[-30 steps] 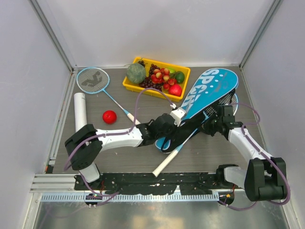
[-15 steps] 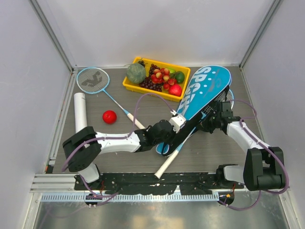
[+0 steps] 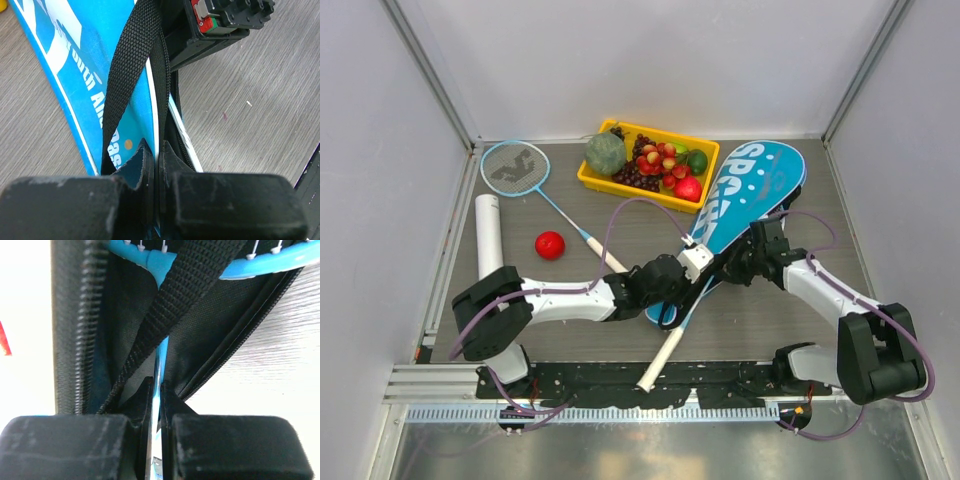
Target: Pack up the badminton gear
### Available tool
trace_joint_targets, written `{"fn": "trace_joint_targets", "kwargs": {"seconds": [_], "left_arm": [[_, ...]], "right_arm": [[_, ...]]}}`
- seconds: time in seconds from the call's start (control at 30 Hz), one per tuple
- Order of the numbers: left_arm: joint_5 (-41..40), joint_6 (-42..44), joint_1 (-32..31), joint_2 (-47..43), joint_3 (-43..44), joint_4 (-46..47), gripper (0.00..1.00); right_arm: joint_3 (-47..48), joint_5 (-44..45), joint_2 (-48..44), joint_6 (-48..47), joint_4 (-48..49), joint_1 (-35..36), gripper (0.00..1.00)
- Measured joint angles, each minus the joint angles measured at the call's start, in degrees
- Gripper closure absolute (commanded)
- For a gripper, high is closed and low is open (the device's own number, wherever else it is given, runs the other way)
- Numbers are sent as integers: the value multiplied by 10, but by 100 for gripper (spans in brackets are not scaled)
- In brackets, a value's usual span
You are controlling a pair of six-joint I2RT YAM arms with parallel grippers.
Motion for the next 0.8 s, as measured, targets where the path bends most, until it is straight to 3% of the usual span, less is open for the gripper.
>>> {"fn": "trace_joint_targets", "kwargs": {"seconds": [0.27, 0.8], "left_arm": [[0, 6, -2, 0, -9, 7, 100], [-4, 17, -11, -6, -46, 43, 100]], "right_arm": [[25, 42, 21, -21, -3, -26, 95], [89, 4, 68, -31, 45, -90, 95]]}}
